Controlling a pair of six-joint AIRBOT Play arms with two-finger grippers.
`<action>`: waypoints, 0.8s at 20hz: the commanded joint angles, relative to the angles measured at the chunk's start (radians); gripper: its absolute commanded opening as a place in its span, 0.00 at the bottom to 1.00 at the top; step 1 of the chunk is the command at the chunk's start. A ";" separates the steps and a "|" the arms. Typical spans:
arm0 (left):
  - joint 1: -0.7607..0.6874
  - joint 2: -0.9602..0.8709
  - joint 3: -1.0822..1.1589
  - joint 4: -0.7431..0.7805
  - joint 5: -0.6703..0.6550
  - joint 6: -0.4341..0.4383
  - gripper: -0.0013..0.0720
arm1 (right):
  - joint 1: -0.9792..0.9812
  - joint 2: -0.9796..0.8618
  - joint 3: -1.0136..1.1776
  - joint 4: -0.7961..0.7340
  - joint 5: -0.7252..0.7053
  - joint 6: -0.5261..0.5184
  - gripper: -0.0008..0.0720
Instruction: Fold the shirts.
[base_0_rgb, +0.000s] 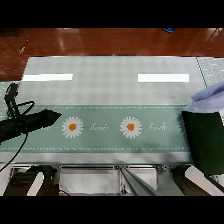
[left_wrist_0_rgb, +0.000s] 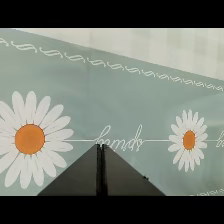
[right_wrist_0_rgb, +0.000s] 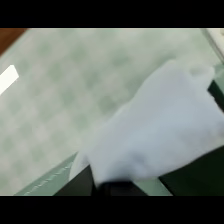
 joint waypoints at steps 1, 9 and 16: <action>0.001 0.001 0.000 0.000 0.024 0.000 0.04 | -0.121 0.178 -0.306 -0.341 0.113 -0.088 0.04; 0.001 -0.008 0.000 -0.007 0.128 -0.003 0.04 | -0.188 0.447 -0.868 -0.734 0.113 -0.041 0.26; 0.002 -0.083 0.073 -0.102 0.128 0.023 0.04 | -0.187 0.281 -0.695 -0.318 -0.051 -0.002 0.53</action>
